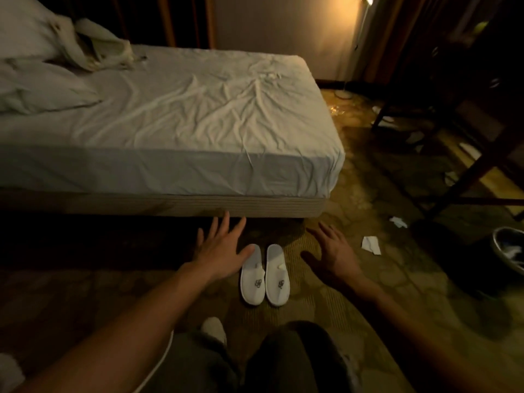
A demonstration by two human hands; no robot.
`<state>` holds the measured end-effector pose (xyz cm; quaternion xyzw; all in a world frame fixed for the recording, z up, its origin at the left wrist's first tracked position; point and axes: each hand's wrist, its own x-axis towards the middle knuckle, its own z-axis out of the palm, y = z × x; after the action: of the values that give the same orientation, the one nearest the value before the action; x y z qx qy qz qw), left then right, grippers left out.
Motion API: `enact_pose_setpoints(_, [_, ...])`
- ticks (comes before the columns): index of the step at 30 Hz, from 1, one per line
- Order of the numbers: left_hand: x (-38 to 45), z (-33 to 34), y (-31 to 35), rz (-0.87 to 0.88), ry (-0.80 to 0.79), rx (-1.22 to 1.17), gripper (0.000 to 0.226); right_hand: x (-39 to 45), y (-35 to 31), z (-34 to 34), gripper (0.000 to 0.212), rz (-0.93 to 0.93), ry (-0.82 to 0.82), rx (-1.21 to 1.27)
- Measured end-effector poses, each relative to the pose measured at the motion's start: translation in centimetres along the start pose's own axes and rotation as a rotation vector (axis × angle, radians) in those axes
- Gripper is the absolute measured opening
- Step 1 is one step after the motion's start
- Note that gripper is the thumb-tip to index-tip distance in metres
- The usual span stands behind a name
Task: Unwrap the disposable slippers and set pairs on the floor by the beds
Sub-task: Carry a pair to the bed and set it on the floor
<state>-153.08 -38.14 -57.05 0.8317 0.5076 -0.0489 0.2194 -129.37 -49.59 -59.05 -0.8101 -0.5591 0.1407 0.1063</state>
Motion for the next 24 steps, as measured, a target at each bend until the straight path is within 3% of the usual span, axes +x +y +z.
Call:
enact_pose_setpoints(6, [0.5, -5.5, 1.4, 0.03, 0.067, 0.047, 0.075, 3.2, -3.0, -5.2, 0.069, -0.096, 0.071, -0.03])
enact_pose_setpoints(10, [6.0, -10.3, 3.6, 0.102, 0.13, 0.056, 0.07, 9.8, -5.3, -8.7, 0.064, -0.15, 0.146, -0.025])
enact_pose_setpoints(17, [13.4, -20.4, 8.2, 0.125, 0.135, 0.072, 0.072, 17.9, -9.1, -16.5, 0.063, -0.207, 0.126, 0.018])
enact_pose_setpoints(21, [13.3, -28.1, 9.3, 0.16, 0.087, 0.018, 0.072, 18.3, -11.5, -24.7, 0.066, -0.128, 0.105, -0.044])
enact_pose_setpoints(24, [10.1, -33.5, 10.1, 0.114, 0.016, -0.037, 0.072, 15.8, -13.4, -29.9, 0.07, -0.022, 0.004, -0.06])
